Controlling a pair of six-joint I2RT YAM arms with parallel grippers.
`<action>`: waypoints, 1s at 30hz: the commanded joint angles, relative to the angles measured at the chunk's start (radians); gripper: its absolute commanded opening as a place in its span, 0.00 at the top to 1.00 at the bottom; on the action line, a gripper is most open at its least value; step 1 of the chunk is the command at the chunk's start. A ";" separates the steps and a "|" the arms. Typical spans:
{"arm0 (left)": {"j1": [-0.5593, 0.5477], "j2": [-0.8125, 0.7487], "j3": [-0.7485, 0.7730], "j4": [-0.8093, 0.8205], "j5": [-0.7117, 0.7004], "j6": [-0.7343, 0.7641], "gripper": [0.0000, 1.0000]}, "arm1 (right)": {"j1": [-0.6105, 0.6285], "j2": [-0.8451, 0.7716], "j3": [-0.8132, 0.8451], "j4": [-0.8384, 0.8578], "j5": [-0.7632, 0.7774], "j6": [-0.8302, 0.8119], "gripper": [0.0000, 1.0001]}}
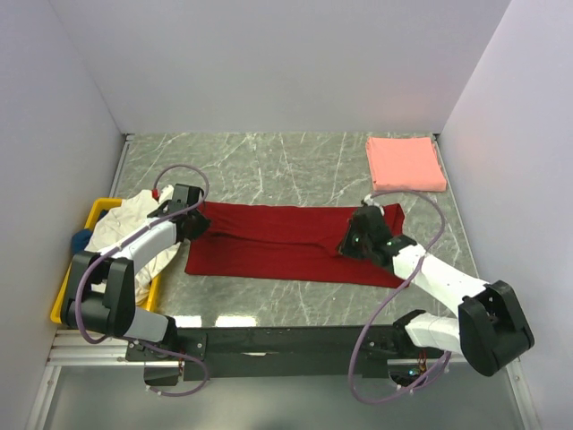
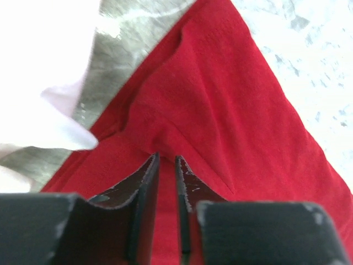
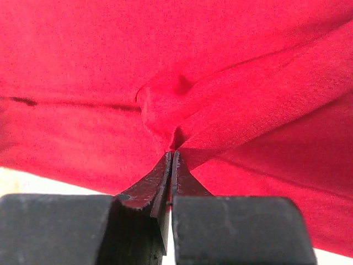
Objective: Fold and stack the t-shirts
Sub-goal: Fold the tshirt
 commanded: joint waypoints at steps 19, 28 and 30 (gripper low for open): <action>-0.424 0.129 0.275 0.160 0.232 0.248 0.49 | -0.277 -0.118 0.098 -0.127 0.056 -0.083 0.50; -0.665 0.363 0.473 0.140 0.237 0.334 0.44 | -0.515 -0.017 0.095 -0.058 0.009 -0.140 0.50; -0.700 0.396 0.516 0.132 0.234 0.344 0.43 | -0.527 0.022 0.097 -0.046 0.004 -0.140 0.51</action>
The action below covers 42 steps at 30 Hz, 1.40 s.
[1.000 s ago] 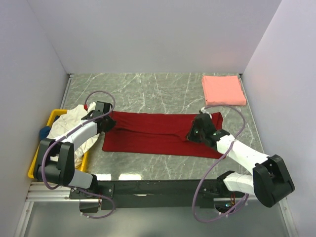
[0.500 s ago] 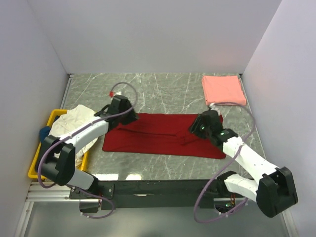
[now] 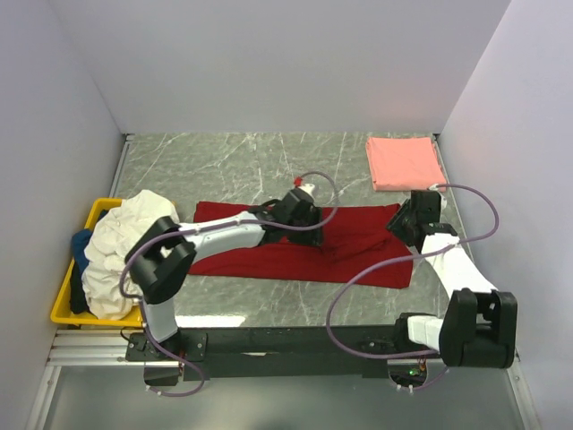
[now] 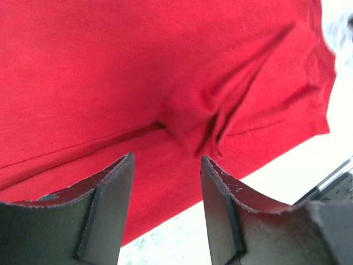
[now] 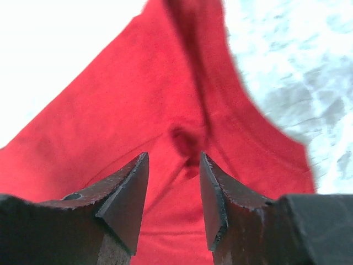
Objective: Fold and stack the t-shirts
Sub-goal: Fold the tshirt
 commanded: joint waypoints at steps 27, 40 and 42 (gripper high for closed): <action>-0.142 0.230 0.199 0.001 0.040 0.046 0.50 | -0.034 0.180 -0.046 0.174 -0.115 -0.019 0.66; -0.140 0.166 0.185 -0.053 -0.060 0.030 0.98 | -0.034 0.089 -0.054 0.109 -0.139 -0.026 0.97; -0.139 0.154 0.185 -0.068 -0.076 0.032 0.99 | -0.034 0.042 -0.063 0.091 -0.144 -0.026 0.97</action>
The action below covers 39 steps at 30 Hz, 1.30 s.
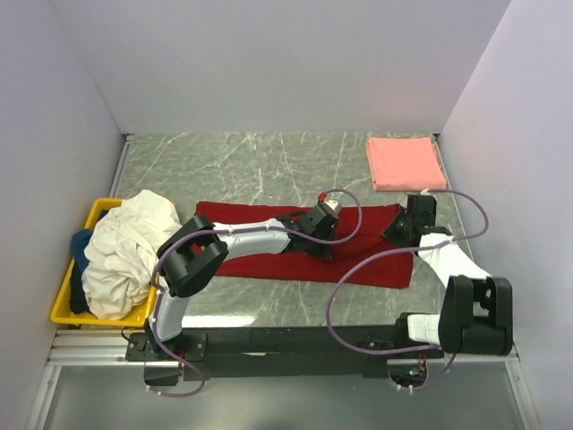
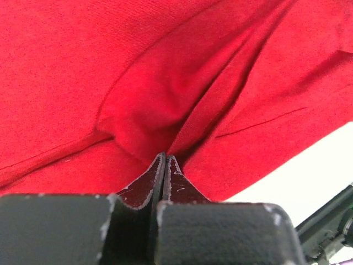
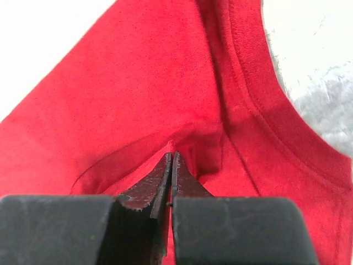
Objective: Fold and stack the t-shirts
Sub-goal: Fold the tshirt
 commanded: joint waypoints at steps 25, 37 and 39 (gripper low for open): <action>0.062 -0.171 -0.058 -0.065 0.059 0.045 0.70 | -0.003 -0.530 -0.202 -0.272 -0.193 0.101 0.76; 0.170 -0.269 -0.127 -0.099 0.020 -0.018 0.65 | 0.110 -0.510 -0.098 -0.254 -0.103 0.127 0.54; 0.196 -0.280 -0.144 -0.110 0.020 -0.037 0.71 | 0.140 -0.471 -0.086 -0.223 -0.055 0.140 0.54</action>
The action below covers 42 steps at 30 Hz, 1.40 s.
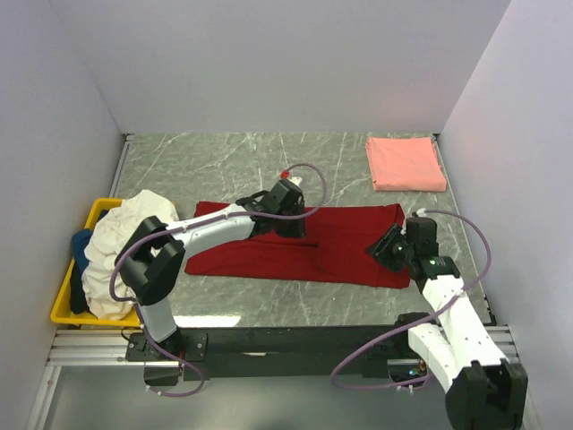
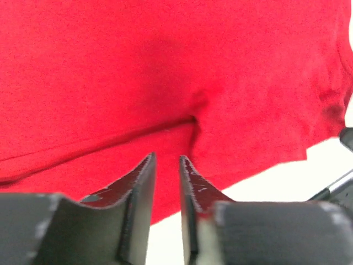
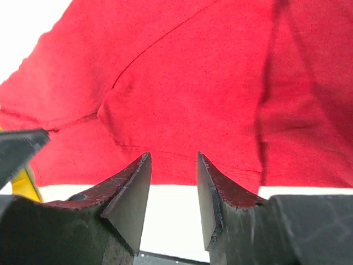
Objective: Fold and stack the t-shirts
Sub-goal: Fold the tshirt
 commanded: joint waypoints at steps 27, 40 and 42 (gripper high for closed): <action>0.117 -0.241 -0.470 -0.006 -0.212 -0.188 0.91 | 0.301 0.864 0.376 0.253 0.248 0.030 0.56; -0.077 -0.370 -0.541 -0.047 -0.161 -0.374 0.95 | 0.421 1.120 0.749 0.058 0.247 -0.090 0.56; -0.109 -0.373 -0.540 -0.038 -0.152 -0.403 0.95 | 0.434 1.166 0.816 0.031 0.241 -0.102 0.56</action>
